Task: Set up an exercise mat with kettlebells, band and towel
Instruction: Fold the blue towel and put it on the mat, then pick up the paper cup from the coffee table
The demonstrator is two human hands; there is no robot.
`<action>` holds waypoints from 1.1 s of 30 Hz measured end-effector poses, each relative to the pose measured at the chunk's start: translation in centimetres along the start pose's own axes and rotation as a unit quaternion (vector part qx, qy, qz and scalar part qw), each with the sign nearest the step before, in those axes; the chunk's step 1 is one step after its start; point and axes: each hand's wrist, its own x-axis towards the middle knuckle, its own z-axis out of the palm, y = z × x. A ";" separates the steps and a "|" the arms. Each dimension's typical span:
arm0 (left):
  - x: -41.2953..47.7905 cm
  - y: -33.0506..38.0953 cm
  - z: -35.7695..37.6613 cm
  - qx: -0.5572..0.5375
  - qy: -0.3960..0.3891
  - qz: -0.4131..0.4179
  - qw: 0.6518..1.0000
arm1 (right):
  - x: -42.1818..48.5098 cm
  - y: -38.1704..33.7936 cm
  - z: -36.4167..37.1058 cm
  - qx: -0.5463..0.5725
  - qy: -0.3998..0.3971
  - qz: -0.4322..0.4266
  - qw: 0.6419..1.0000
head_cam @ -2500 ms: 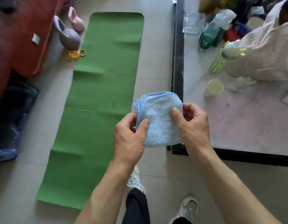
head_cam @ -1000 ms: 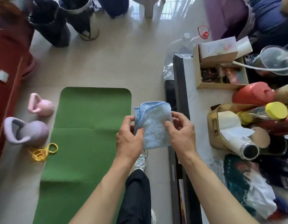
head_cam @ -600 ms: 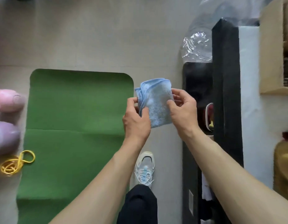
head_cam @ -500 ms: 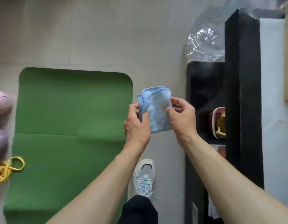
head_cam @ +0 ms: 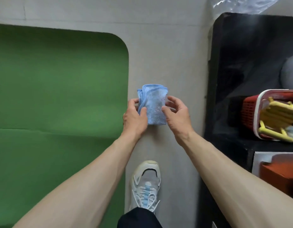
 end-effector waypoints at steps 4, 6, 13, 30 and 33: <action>-2.2 -0.7 -1.1 0.002 -0.005 -0.015 1.000 | -1.5 -0.7 -1.1 -0.041 0.017 0.031 0.999; -3.6 -0.3 -2.2 -0.003 -0.001 -0.007 1.000 | -3.0 -1.5 -1.6 -0.041 0.028 0.025 0.998; -11.1 4.3 -6.6 -0.036 0.048 0.067 0.996 | -11.1 -6.6 -4.4 -0.013 0.032 -0.036 0.999; -53.2 2.9 -15.3 -0.173 0.094 0.239 0.951 | -49.6 -7.4 -18.1 0.096 -0.021 -0.214 0.972; -59.2 1.1 -15.6 -0.199 0.099 0.251 0.942 | -56.3 -5.3 -19.9 0.113 -0.021 -0.252 0.961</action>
